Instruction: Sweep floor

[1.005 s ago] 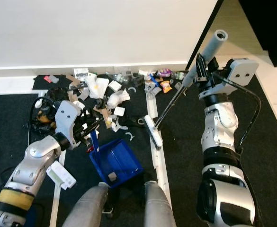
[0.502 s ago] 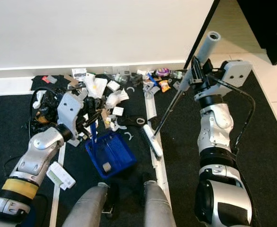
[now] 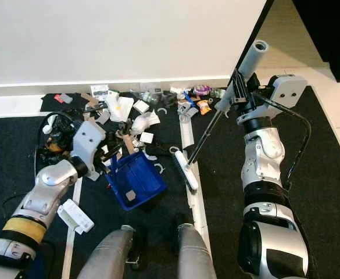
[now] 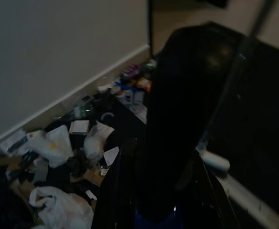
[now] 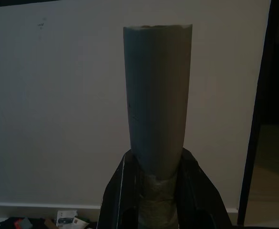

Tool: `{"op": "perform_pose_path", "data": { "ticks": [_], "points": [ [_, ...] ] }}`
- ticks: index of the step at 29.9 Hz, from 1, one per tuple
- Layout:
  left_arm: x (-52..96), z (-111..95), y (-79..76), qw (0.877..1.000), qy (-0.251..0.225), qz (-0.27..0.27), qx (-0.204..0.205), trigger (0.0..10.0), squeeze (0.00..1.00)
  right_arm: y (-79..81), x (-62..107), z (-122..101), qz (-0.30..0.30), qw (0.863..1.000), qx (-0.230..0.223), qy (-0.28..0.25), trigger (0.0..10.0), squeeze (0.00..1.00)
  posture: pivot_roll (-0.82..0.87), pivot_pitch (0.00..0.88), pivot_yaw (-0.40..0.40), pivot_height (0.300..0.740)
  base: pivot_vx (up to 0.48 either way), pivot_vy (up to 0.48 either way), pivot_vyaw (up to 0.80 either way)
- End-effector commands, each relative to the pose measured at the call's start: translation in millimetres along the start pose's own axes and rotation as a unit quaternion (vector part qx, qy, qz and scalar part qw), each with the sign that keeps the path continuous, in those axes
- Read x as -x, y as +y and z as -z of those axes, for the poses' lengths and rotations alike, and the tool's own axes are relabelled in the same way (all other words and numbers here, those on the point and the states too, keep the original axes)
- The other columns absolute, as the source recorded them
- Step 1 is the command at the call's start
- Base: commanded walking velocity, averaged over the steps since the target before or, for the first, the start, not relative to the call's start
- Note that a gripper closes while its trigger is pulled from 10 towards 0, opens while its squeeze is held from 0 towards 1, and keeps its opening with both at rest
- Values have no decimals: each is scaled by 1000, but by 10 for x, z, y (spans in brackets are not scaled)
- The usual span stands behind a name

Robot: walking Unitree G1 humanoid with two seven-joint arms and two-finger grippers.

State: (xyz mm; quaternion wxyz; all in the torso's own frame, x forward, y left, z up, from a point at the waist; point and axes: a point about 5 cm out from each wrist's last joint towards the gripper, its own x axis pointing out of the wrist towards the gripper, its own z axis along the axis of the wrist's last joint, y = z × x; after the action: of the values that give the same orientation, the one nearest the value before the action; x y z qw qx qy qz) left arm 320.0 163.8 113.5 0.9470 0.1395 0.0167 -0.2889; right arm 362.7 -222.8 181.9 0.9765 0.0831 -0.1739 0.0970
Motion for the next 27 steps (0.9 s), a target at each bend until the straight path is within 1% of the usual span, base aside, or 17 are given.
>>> {"op": "perform_pose_path", "data": {
  "ticks": [1, 2, 3, 4, 6, 7, 9, 11, 13, 14, 16, 18, 19, 20, 21, 26, 27],
  "points": [
    [18, 63, -27, 999, 12, 5, 31, 10000, 294, -58, 34, -24, 9, 1000, 3, -12, 10000, 0, 22, 213, 16, 740, 0, 0, 0],
    [24, 48, 9, 999, 11, -1, 38, 10000, 282, -61, 37, -23, 10, 1000, 3, -12, 10000, 0, 24, 211, 16, 740, 0, 0, 0],
    [40, 7, 77, 998, 3, -12, 54, 10000, 286, -62, 39, -21, 10, 1000, 4, -11, 10000, 0, 22, 211, 17, 740, 0, 0, 0],
    [40, 7, 77, 998, 3, -12, 54, 10000, 286, -62, 39, -21, 10, 1000, 4, -11, 10000, 0, 22, 211, 17, 740, 0, 0, 0],
    [94, -96, 199, 996, -16, -19, 81, 10000, 278, -62, 40, -18, 10, 1000, 4, -11, 10000, 0, 25, 208, 16, 740, 0, 0, 0],
    [115, -129, 232, 995, -23, -17, 91, 10000, 278, -63, 40, -17, 10, 1000, 3, -11, 10000, 0, 28, 207, 16, 740, 0, 0, 0],
    [129, -135, 241, 995, -21, -11, 96, 10000, 271, -63, 39, -15, 10, 1000, 3, -10, 10000, 0, 32, 204, 14, 740, 0, 0, 0],
    [139, -99, 233, 996, -12, -4, 90, 10000, 267, -60, 35, -11, 9, 1000, 2, -10, 10000, 0, 34, 203, 12, 740, 0, 0, 0],
    [151, 53, 186, 998, 25, 5, 56, 10000, 271, -45, 22, -3, 8, 1000, 1, -9, 10000, 0, 31, 202, 11, 740, 0, 0, 0],
    [151, 53, 186, 998, 25, 5, 56, 10000, 271, -45, 22, -3, 8, 1000, 1, -9, 10000, 0, 31, 202, 11, 740, 0, 0, 0],
    [144, 199, 121, 998, 57, 8, 26, 10000, 286, -26, 7, -3, 6, 1000, 0, -10, 10000, 0, 26, 204, 11, 740, 0, 0, 0],
    [129, 261, 79, 998, 69, 8, 5, 10000, 298, -25, 2, -9, 5, 1000, 0, -11, 10000, 0, 20, 206, 9, 740, 0, 0, 0],
    [121, 267, 64, 997, 71, 9, -8, 10000, 302, -31, 6, -12, 5, 1000, 1, -11, 10000, 0, 19, 206, 9, 740, 0, 0, 0],
    [121, 267, 64, 997, 71, 9, -8, 10000, 302, -31, 6, -12, 5, 1000, 1, -11, 10000, 0, 19, 206, 9, 740, 0, 0, 0],
    [93, 253, 52, 997, 68, 8, -24, 10000, 302, -49, 17, -18, 7, 1000, 2, -11, 10000, 0, 16, 207, 10, 740, 0, 0, 0],
    [62, 246, 49, 997, 68, 11, -24, 10000, 318, -67, 28, -19, 9, 1000, 3, -11, 10000, 0, 16, 209, 9, 740, 0, 0, 0],
    [39, 252, 43, 997, 73, 16, -23, 10000, 1000, -67, 28, -17, 10, 1000, 4, -11, 10000, 0, 13, 210, 15, 740, 0, 0, 0]
  ]
}}
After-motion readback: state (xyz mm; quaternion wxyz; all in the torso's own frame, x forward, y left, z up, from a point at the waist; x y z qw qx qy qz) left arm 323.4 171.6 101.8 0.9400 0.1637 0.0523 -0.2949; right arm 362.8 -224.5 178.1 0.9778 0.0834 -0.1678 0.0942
